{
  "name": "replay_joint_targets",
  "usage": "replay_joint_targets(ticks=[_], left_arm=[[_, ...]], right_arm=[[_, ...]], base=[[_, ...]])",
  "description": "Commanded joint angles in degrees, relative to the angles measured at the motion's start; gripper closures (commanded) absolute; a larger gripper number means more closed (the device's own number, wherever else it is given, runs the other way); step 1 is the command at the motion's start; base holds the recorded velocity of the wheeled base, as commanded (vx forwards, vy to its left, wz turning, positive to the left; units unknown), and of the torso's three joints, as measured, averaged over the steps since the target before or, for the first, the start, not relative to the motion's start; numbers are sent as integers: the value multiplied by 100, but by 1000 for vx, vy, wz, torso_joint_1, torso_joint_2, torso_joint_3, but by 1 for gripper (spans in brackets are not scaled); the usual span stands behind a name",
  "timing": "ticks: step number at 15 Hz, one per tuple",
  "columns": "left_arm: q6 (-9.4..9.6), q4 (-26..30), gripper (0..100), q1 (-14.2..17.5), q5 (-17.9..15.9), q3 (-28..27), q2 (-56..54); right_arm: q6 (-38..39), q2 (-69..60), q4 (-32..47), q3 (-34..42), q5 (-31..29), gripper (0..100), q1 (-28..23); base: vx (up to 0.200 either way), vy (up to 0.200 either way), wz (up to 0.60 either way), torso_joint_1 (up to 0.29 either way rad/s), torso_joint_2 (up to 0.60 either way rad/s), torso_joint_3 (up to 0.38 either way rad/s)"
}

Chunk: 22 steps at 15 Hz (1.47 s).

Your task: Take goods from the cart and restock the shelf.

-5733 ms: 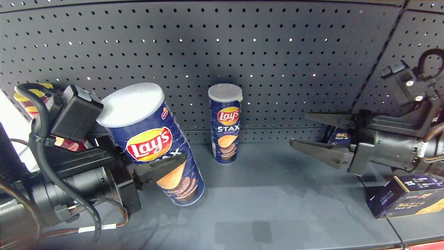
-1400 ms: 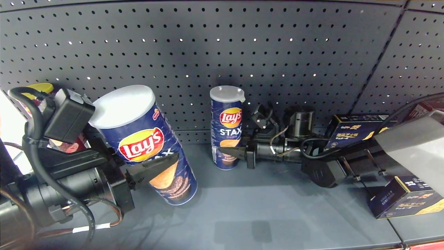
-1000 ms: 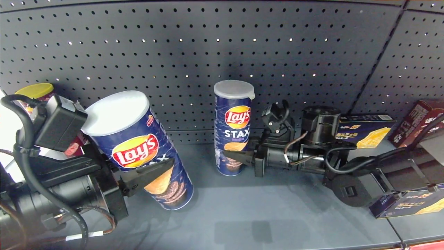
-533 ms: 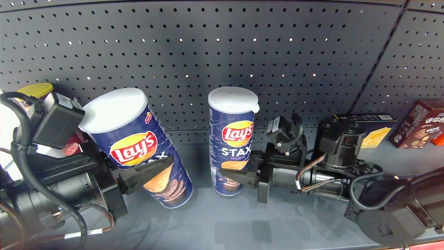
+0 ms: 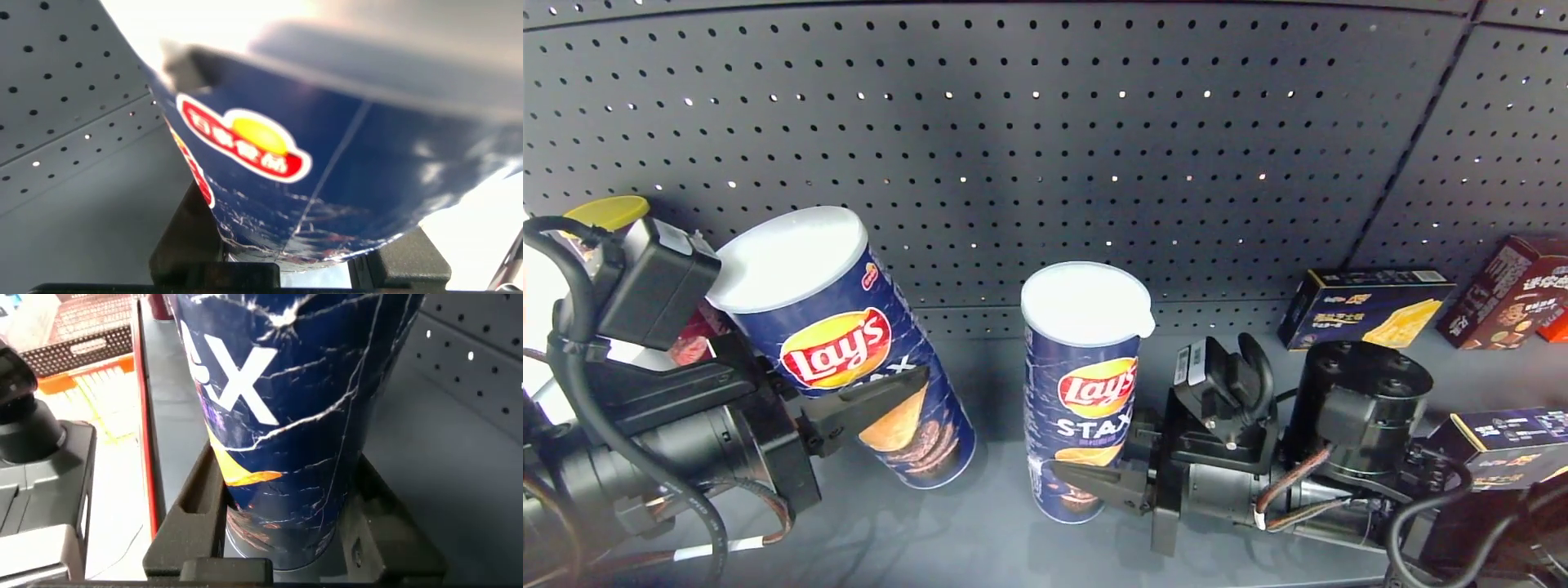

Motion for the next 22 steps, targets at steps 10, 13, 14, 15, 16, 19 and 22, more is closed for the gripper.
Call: replay_joint_targets(ticks=[10, 13, 14, 15, 16, 19, 22], left_arm=[[2, 6, 100, -2, 1, 25, 8], [2, 6, 100, -2, 1, 34, 8], [2, 6, 100, -2, 1, 34, 8], [2, 6, 100, -2, 1, 34, 8], [2, -2, 100, -2, 1, 34, 8], [2, -2, 100, -2, 1, 34, 8], [2, -2, 100, -2, 1, 34, 8]], right_arm=[[-1, 169, -72, 250, -5, 100, 118], [-1, 169, -80, 320, -5, 100, 118], [-1, 169, -80, 329, -5, 100, 109], [-1, 178, -80, 329, -5, 100, 109], [-1, 230, -80, 320, -5, 100, 101], [-1, 318, -195, 320, -5, 100, 92], [-1, 345, -203, 311, -5, 100, 92]], base=[[0, 0, 0, 0, 0, 0], [0, 0, 0, 0, 0, 0], [0, 0, 0, 0, 0, 0], [0, 0, 0, 0, 0, 0], [0, 0, 0, 0, 0, 0], [0, 0, 0, 0, 0, 0], [0, 0, 0, 0, 0, 0]])
